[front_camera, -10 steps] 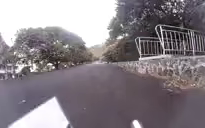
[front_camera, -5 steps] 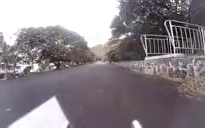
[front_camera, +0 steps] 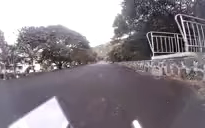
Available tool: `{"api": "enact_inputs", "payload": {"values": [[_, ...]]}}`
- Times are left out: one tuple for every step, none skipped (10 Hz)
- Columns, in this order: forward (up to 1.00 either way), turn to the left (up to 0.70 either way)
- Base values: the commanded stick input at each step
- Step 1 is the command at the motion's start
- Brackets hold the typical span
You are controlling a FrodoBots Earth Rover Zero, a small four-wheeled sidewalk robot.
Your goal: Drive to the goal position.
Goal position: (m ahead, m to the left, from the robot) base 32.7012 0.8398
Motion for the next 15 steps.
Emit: {"api": "enact_inputs", "payload": {"values": [[1.0,0.0],[1.0,0.0],[1.0,0.0],[1.0,0.0],[1.0,0.0],[1.0,0.0],[1.0,0.0],[1.0,0.0],[1.0,0.0],[1.0,0.0],[1.0,0.0],[1.0,0.0],[1.0,0.0],[1.0,0.0],[1.0,0.0]]}}
